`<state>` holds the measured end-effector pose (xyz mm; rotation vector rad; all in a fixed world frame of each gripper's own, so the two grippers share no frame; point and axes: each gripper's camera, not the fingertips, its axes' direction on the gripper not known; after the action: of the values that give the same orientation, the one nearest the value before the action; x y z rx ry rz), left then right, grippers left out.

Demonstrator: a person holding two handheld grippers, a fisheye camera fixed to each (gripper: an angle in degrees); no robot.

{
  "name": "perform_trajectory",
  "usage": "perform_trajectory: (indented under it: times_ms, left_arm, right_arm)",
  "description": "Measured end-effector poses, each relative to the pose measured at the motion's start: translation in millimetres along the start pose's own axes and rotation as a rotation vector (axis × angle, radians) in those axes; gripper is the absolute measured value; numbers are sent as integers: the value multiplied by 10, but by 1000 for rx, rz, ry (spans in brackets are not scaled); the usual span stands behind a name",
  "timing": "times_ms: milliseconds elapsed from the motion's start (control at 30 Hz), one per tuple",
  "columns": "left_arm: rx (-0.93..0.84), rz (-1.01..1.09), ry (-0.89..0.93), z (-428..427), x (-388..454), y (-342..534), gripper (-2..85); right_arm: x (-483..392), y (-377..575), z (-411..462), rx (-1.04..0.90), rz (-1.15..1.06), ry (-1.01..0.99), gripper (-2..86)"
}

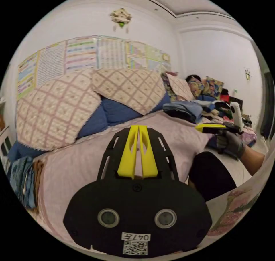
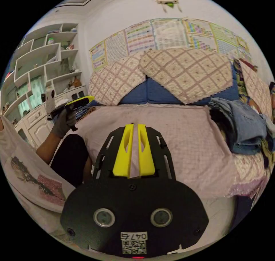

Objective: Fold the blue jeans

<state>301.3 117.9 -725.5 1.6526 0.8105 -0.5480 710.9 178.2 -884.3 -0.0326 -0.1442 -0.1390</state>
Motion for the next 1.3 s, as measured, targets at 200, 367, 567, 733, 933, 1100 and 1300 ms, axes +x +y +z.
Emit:
perform_trajectory:
  times_ms: [200, 367, 567, 733, 933, 1100, 1300]
  left_arm:
    - [-66, 140, 14, 535, 59, -828, -8]
    - [-160, 211, 84, 708, 88, -1372, -8]
    - [-255, 244, 12, 851, -3, -2080, -8]
    - [-250, 154, 126, 950, -332, -2617, -9]
    - [-233, 17, 380, 1132, -819, -3129, -8]
    - [-190, -404, 888, 1586, -1287, -3406, 6]
    - [-266, -684, 1284, 2817, -941, -4098, 131]
  right_arm:
    - [1743, 102, -1180, 71, 397, 351, 44]
    - [2916, -140, -1708, 82, 496, 456, 63]
    - [3916, -611, -2048, 56, 531, 506, 104]
    - [4360, -952, -2465, -8, 535, 603, 26]
    - [4406, -1388, -3578, 220, 438, 483, 0]
    - [4430, -1148, -4246, 286, 444, 359, -1]
    - [4621, -1182, -4735, 270, 527, 242, 0]
